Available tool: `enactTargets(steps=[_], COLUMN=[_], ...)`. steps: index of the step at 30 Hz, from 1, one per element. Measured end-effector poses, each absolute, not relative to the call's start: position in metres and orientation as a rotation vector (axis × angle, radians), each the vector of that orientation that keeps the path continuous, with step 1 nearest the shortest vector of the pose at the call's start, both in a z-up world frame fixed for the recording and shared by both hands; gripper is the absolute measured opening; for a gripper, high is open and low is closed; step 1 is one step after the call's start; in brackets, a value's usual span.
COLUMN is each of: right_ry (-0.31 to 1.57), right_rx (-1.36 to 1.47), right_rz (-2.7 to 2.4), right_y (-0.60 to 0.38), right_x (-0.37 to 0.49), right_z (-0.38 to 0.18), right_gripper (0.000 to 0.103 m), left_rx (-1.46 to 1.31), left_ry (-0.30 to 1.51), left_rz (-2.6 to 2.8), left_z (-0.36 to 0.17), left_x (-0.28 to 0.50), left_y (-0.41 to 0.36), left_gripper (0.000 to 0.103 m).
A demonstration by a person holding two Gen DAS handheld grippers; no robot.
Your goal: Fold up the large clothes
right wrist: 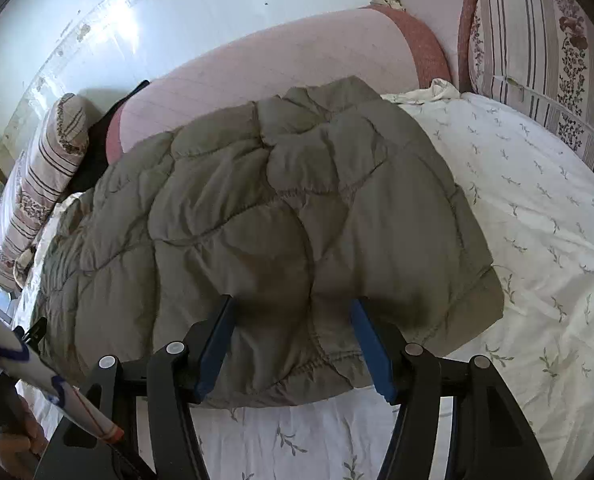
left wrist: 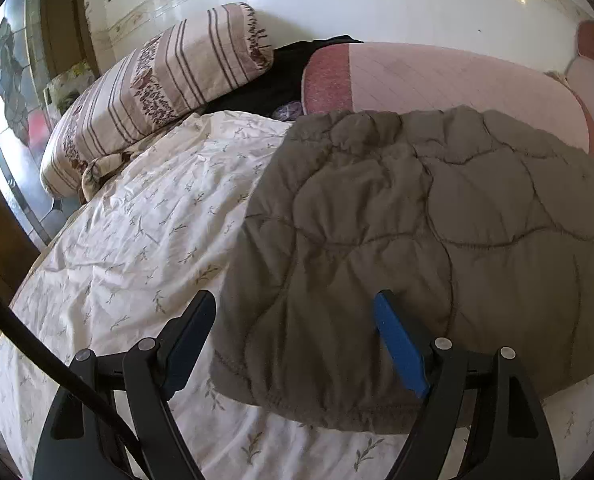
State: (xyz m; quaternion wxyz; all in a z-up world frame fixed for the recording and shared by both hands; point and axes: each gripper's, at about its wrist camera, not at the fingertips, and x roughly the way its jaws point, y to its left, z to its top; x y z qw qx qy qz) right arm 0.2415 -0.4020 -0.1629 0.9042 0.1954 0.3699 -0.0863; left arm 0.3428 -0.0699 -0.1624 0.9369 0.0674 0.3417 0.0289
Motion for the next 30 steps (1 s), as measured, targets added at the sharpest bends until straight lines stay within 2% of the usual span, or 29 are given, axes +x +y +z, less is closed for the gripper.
enactTargets(steps=[21,30], right_ry=[0.784,0.710], right_rx=[0.422,0.613], right_rz=[-0.184,-0.306], right_y=[-0.403,-0.463], right_x=[0.248,0.220], right_z=[-0.168,-0.158], right_gripper=[0.066,0.066], left_rx=[0.174,0.173], left_ry=[0.699,0.700], left_rz=[0.062,0.061], left_z=[-0.171,-0.171], left_x=[0.348,0.349], left_y=[-0.076,-0.076], left_gripper=[0.081,0.081])
